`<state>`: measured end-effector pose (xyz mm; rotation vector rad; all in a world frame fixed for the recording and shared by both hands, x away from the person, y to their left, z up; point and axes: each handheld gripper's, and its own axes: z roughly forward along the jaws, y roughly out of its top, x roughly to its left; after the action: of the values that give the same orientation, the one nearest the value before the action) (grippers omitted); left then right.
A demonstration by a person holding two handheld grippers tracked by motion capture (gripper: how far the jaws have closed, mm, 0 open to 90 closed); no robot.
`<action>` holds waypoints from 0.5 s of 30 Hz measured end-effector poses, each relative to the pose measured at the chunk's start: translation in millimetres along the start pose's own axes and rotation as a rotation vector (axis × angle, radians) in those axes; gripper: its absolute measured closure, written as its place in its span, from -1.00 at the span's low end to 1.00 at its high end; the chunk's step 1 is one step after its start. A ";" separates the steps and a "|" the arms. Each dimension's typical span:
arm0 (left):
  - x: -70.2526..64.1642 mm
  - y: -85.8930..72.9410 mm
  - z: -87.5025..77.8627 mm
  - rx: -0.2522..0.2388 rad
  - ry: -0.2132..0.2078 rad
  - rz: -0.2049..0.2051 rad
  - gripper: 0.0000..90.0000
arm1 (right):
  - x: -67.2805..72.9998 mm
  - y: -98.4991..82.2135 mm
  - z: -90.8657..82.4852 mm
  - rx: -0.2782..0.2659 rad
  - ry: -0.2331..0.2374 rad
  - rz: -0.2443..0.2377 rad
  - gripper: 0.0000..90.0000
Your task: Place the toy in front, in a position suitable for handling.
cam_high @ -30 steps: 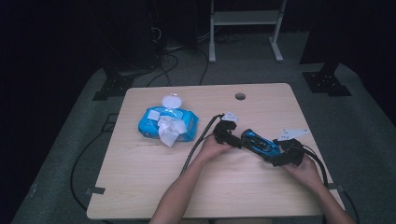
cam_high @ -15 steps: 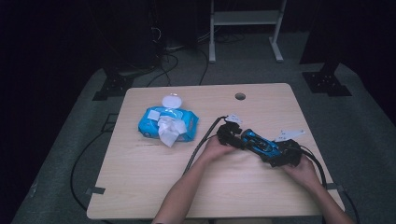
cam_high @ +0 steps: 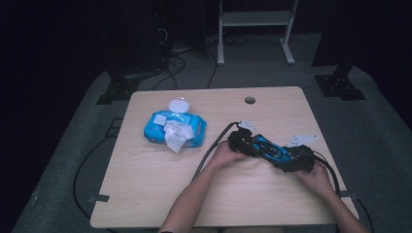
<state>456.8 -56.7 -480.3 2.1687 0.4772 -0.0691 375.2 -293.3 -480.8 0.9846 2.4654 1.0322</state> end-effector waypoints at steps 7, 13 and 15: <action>-2.2 0.2 -0.1 0.012 -0.001 0.014 -0.50 | 2.4 1.1 -1.1 0.013 0.002 -0.005 -0.49; -4.1 0.9 -1.2 0.031 0.003 0.041 -0.48 | 3.9 2.2 -2.0 0.025 0.005 -0.014 -0.48; -4.2 1.0 -1.6 0.033 0.005 0.044 -0.48 | 4.1 2.3 -2.0 0.026 0.005 -0.015 -0.48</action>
<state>453.1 -57.2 -477.6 2.2114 0.4337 -0.0479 372.4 -290.3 -477.8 0.9703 2.4923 1.0021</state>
